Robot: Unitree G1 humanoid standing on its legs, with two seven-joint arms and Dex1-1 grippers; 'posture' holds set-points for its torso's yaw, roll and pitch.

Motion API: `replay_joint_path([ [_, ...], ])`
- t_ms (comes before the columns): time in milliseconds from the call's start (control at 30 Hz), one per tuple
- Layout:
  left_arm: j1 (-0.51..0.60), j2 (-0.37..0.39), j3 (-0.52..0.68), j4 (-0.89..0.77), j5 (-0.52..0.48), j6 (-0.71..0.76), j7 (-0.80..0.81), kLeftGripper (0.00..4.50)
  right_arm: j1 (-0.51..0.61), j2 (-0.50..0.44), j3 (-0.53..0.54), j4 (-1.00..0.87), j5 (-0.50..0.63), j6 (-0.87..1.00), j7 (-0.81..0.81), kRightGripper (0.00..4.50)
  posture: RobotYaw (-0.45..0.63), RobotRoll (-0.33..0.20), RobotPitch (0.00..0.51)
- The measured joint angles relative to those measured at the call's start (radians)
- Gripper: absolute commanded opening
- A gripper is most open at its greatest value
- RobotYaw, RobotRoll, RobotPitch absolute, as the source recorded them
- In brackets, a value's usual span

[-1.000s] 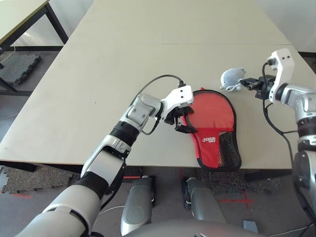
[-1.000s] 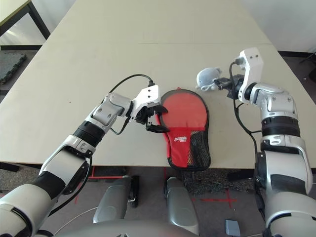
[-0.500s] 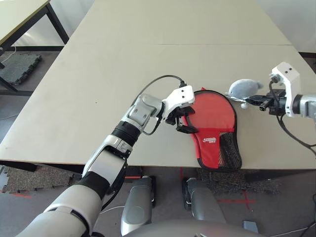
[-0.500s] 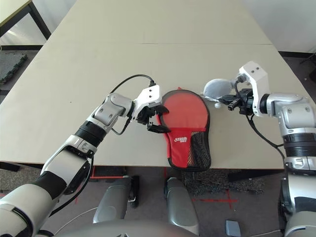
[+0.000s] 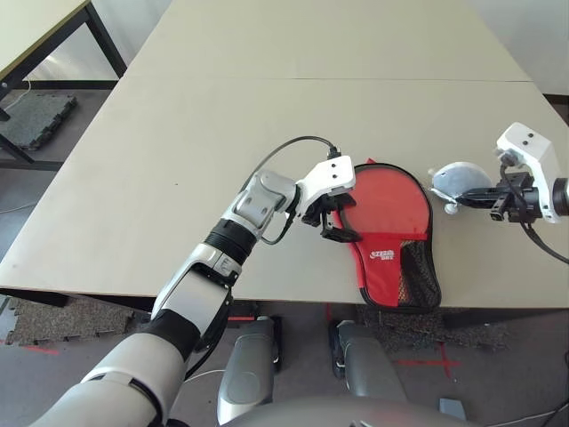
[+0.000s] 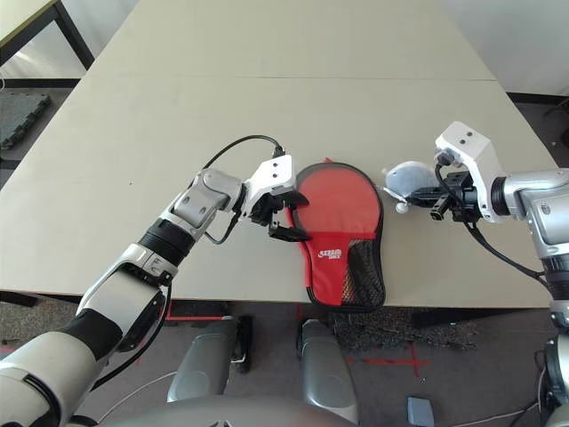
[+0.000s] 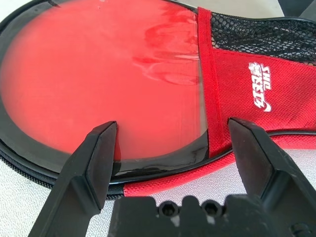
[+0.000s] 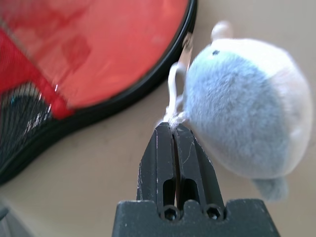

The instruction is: Store the ping-pong paddle in its case and zip it.

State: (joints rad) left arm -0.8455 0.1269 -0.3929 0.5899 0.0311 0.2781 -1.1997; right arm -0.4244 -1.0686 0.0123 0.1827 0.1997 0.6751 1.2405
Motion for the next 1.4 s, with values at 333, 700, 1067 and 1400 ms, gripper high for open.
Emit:
replay_joint_path([
  [333, 0.000, -0.002, -0.001, 0.001, 0.000, -0.007, 0.000, 4.50, 0.115, -0.106, 0.014, -0.118, 0.045, 0.042, 0.105, 0.03, -0.01, 0.000, 0.188],
  [700, 0.000, -0.006, -0.001, 0.008, 0.000, -0.015, 0.000, 4.50, 0.273, -0.231, 0.013, -0.283, 0.140, 0.081, 0.224, 0.03, 0.00, 0.000, 0.187],
  [1067, 0.000, -0.015, -0.007, 0.011, 0.000, -0.021, -0.002, 4.50, 0.458, -0.318, -0.046, -0.383, 0.218, 0.060, 0.261, 0.72, -0.01, 0.000, 0.183],
  [1400, 0.002, 0.002, 0.002, 0.010, 0.000, -0.021, 0.001, 4.50, 0.237, -0.321, -0.123, -0.230, 0.307, 0.125, 0.290, 4.25, -0.02, 0.000, 0.178],
])
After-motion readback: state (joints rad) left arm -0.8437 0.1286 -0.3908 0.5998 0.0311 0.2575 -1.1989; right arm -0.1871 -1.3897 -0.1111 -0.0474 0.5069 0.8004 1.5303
